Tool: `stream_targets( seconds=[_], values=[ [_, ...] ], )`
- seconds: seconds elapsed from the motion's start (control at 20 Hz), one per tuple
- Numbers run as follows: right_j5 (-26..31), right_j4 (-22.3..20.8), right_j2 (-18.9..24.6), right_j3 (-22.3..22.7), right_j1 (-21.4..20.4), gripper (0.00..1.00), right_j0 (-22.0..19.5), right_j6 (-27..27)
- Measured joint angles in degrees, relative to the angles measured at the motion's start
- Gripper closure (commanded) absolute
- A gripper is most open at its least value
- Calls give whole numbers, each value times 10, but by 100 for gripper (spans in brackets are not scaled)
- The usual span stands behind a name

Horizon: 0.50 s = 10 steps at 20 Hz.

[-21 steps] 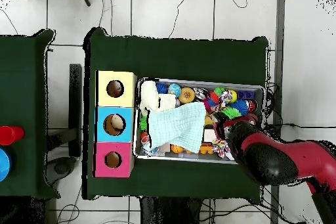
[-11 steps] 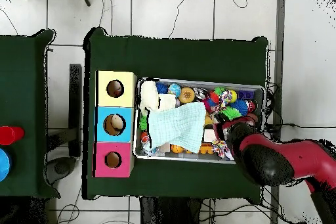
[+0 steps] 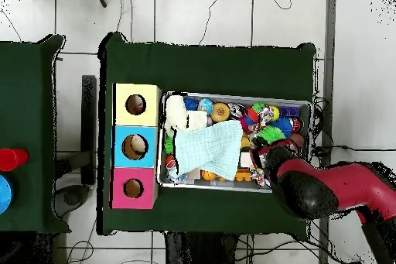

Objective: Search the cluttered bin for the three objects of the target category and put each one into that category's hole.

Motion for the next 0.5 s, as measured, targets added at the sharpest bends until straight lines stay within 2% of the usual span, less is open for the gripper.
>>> stream_targets(
  seconds=[0.5],
  values=[
    [28,-25,-11,0,-21,100,2,0]
  ],
)
